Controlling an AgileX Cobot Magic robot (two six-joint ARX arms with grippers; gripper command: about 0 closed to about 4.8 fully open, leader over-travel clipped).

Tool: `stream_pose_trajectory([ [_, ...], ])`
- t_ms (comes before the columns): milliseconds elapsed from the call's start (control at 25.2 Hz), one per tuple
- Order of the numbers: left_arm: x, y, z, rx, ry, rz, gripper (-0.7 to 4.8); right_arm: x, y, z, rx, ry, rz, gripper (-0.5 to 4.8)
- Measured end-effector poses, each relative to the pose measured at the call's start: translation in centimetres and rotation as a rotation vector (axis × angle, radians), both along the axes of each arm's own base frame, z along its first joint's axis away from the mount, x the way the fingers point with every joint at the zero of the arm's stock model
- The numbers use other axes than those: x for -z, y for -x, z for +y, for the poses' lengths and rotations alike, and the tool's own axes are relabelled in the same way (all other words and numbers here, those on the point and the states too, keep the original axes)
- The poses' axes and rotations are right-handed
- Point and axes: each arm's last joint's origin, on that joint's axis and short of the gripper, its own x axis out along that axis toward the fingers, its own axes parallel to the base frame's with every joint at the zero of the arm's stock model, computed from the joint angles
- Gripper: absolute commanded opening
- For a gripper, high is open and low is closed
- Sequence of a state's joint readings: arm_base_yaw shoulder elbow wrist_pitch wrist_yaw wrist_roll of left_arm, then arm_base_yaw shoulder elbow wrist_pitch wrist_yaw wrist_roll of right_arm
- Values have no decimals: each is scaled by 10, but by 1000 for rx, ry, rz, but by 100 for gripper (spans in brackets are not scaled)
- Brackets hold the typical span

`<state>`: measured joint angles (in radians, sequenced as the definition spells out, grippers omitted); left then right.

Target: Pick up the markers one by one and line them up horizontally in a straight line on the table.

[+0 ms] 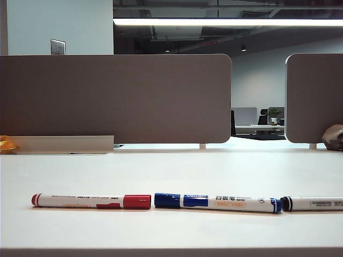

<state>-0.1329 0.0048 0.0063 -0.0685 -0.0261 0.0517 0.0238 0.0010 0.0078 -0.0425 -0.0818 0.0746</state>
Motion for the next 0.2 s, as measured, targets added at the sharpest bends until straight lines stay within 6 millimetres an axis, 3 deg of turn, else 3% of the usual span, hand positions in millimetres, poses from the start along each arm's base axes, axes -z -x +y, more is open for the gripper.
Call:
stream_pose_trajectory([
  [198,0,0,0,0,0,0,-5,0,0,0,0,0,0,0],
])
